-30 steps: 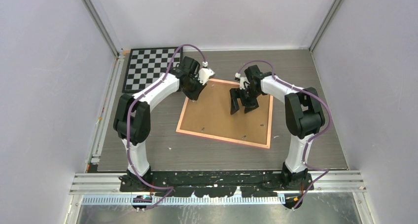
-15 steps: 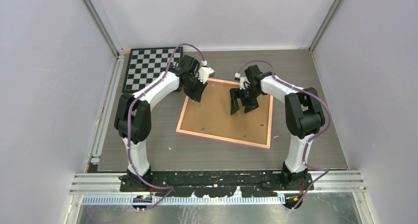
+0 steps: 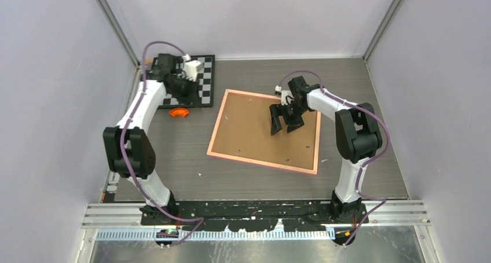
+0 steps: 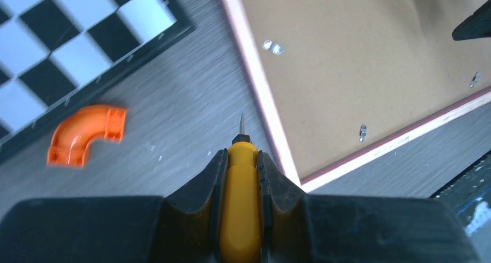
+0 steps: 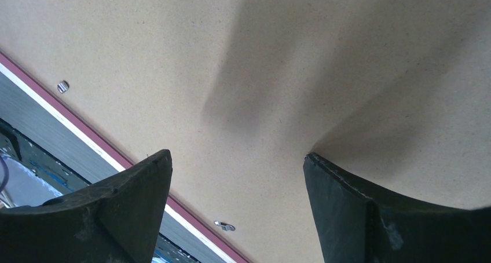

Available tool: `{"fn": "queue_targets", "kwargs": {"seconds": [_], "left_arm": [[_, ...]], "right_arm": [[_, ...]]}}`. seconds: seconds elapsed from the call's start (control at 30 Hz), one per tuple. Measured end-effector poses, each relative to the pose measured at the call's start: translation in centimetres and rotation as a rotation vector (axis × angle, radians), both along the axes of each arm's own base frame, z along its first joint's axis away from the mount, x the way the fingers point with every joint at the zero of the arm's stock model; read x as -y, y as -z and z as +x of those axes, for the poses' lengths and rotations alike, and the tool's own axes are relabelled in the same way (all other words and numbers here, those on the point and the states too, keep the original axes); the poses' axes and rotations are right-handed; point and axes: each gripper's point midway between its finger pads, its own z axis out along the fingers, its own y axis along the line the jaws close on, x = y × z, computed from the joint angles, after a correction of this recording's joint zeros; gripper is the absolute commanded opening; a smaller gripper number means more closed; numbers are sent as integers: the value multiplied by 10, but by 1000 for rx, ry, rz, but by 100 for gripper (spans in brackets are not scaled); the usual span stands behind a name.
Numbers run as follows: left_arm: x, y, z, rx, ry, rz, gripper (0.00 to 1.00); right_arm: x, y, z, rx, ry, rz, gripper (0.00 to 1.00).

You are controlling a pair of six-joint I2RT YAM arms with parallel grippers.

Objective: Take the photo out of the frame

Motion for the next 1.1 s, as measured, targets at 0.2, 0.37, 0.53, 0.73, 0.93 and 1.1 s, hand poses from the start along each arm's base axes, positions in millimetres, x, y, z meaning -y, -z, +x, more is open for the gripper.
{"fn": "queue_targets", "kwargs": {"seconds": [0.2,0.37,0.53,0.73,0.93,1.1], "left_arm": [[-85,1,-15,-52,-277,-154,0],[-134,30,-28,-134,-525,-323,0],[-134,55,-39,-213,-631,-435,0],[-128,71,-32,-239,-694,-505,0],[-127,95,-21,-302,-734,-563,1],[-121,113,-23,-393,-751,-632,16]], "right_arm": [[-1,-1,-1,-1,-11,8,88],[-1,-1,-1,-1,-14,10,88],[-1,-1,-1,0,-17,10,88],[-1,-1,-1,1,-18,10,88],[-1,-1,-2,1,-21,11,88],[-1,-1,-2,1,-21,11,88]]}}
